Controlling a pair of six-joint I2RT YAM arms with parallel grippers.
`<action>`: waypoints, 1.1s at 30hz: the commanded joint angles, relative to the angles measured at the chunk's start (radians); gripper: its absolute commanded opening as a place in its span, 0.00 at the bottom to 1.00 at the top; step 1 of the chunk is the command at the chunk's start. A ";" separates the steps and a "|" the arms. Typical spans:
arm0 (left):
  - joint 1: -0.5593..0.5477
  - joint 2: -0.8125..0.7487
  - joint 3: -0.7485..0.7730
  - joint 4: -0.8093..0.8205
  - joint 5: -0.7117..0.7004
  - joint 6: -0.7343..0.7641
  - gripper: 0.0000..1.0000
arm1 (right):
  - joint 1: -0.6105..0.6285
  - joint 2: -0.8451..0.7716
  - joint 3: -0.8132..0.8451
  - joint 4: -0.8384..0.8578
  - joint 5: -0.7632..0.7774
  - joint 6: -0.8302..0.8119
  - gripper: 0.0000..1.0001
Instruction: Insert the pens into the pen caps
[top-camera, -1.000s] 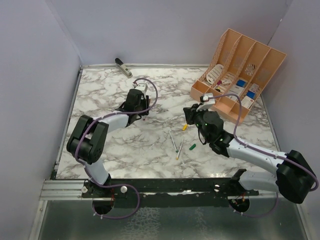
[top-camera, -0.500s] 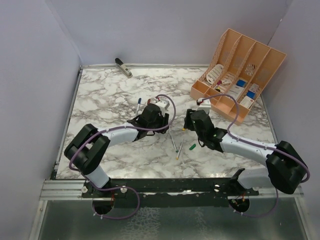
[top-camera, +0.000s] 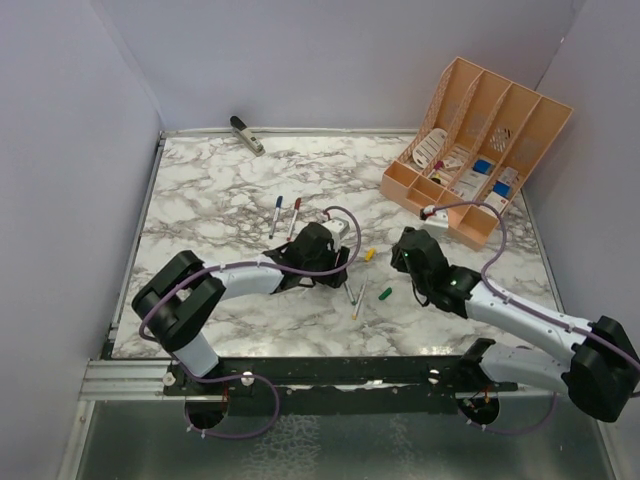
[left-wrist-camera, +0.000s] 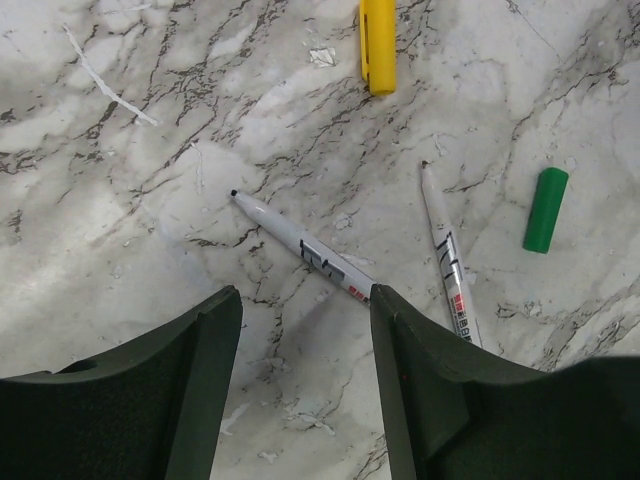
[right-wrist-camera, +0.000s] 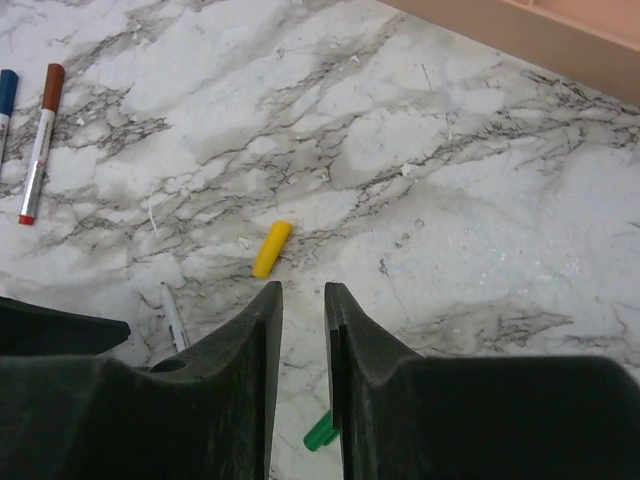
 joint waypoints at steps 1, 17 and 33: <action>-0.020 0.026 0.009 -0.007 -0.035 -0.023 0.57 | -0.003 -0.068 -0.051 -0.116 -0.016 0.086 0.23; -0.083 0.177 0.107 -0.058 -0.084 -0.041 0.60 | -0.002 -0.187 -0.109 -0.133 -0.062 0.068 0.15; -0.100 0.205 0.121 -0.153 -0.097 0.025 0.58 | 0.013 -0.097 -0.188 -0.191 -0.265 0.215 0.08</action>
